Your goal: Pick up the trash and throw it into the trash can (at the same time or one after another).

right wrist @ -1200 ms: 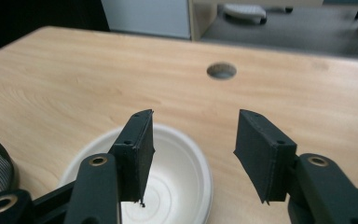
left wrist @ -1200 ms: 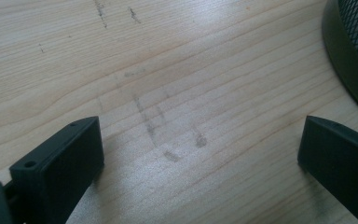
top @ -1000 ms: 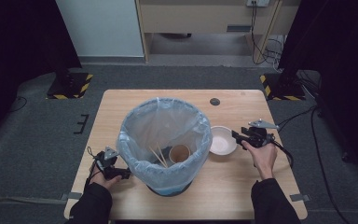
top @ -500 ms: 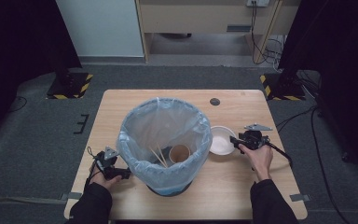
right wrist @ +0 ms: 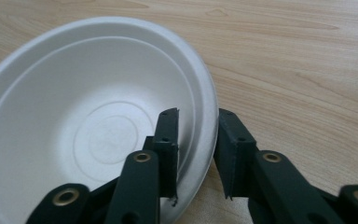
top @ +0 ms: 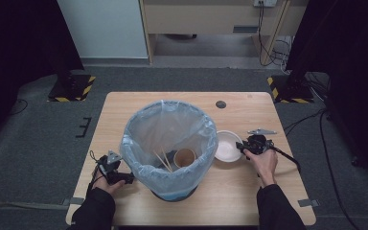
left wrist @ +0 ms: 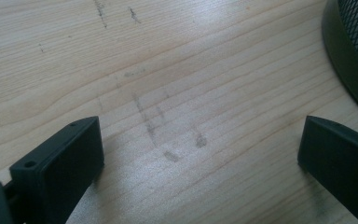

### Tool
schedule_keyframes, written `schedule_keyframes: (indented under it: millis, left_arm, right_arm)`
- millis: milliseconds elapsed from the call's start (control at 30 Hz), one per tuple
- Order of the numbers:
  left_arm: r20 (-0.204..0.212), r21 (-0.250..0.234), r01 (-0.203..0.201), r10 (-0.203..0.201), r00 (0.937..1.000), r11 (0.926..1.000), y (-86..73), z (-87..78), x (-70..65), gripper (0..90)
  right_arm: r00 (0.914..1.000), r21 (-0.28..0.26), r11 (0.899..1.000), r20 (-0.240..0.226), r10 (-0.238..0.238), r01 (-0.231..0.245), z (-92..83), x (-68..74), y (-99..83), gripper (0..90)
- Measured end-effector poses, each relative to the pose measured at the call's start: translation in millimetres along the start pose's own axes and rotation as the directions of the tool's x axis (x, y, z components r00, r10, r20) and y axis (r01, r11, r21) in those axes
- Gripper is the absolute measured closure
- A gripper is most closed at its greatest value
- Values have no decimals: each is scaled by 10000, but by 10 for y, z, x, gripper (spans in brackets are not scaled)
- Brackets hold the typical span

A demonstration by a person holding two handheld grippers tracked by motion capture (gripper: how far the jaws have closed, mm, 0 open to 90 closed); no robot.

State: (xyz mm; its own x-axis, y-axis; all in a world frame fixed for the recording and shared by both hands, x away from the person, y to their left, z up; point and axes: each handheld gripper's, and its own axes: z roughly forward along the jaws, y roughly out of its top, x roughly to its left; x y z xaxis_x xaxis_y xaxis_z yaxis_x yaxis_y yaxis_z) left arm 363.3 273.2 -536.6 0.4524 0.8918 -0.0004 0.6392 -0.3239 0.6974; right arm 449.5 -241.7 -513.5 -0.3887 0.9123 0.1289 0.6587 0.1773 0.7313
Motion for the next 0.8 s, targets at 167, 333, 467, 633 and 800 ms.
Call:
schedule_keyframes:
  millis: [167, 333, 467, 633, 800]
  left_arm:
    - [0, 0, -2, 2, 10000, 10000, 0, 0, 0, 0]
    - [1, -2, 2, -2, 10000, 10000, 0, 0, 0, 0]
    - [1, -2, 2, -2, 10000, 10000, 0, 0, 0, 0]
    - [2, 1, -1, 1, 10000, 10000, 0, 0, 0, 0]
    - [0, -2, 0, 0, 10000, 10000, 0, 0, 0, 0]
  right_arm:
    - [9999, -175, 9998, -144, 52, -55, -25, 44, 29, 776]
    - [9995, -370, 9993, -302, -29, 18, -97, 107, 104, 810]
    - [9996, -714, 9974, -263, -86, 67, -188, 129, 171, 824]
    - [9999, -1027, 9947, -156, 10, -26, -299, 117, 231, 835]
    - [10000, -1350, 9908, 30, 47, -43, -397, 97, 283, 835]
